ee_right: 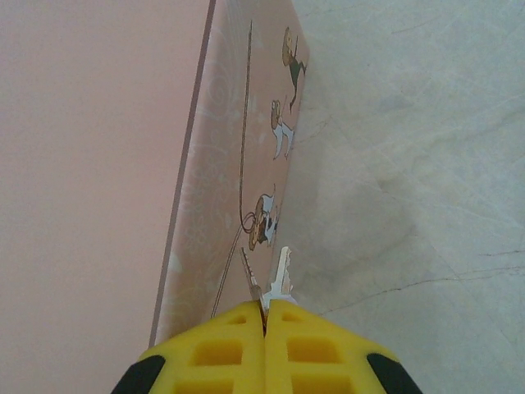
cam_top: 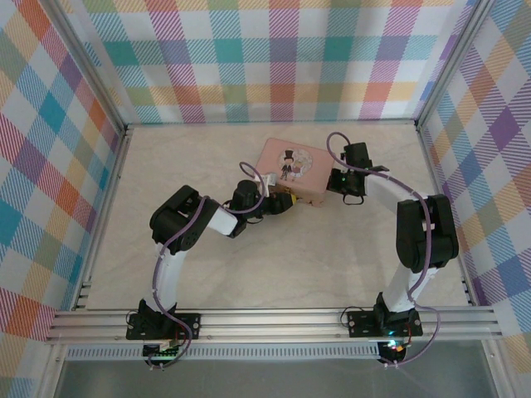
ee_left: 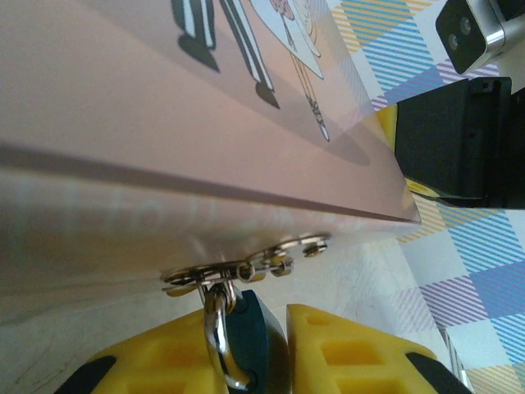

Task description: Unlock a padlock with a key

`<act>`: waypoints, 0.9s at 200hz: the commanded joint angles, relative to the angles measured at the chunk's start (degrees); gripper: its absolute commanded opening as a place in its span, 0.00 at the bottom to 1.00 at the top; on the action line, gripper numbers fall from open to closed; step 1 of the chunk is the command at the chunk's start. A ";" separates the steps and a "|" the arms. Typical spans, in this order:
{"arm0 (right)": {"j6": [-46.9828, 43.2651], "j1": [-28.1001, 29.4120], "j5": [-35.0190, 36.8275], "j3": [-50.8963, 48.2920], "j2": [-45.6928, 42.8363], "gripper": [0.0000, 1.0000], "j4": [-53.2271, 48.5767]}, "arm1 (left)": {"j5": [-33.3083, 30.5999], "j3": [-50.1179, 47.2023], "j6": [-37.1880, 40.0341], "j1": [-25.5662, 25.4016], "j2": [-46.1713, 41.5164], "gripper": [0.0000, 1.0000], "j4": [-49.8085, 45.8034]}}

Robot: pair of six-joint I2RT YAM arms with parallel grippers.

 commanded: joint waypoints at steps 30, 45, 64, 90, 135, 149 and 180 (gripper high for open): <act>-0.47 0.14 -1.47 0.57 1.20 0.00 0.22 | 4.20 -0.11 -2.78 0.87 0.98 0.21 -8.48; -0.99 0.21 -1.19 2.21 2.68 0.00 0.38 | 5.34 -0.19 -2.98 1.00 1.15 0.20 -9.17; -1.78 0.14 -0.40 5.44 5.26 0.00 -0.37 | 6.65 -0.55 -3.31 1.21 1.11 0.20 -10.10; -3.81 0.17 0.18 9.47 8.38 0.00 -0.18 | 8.48 -0.66 -2.75 1.22 0.89 0.20 -12.86; -6.78 0.21 -3.72 15.95 13.48 0.00 -0.42 | 12.58 -0.53 -2.95 0.95 0.90 0.21 -16.26; -7.23 0.20 -4.51 16.80 13.96 0.00 -0.61 | 13.52 -0.92 -3.05 0.80 0.54 0.21 -16.70; -7.27 0.06 -4.29 14.25 10.93 0.00 -1.68 | 13.09 -1.25 -5.84 0.78 -0.86 0.21 -18.27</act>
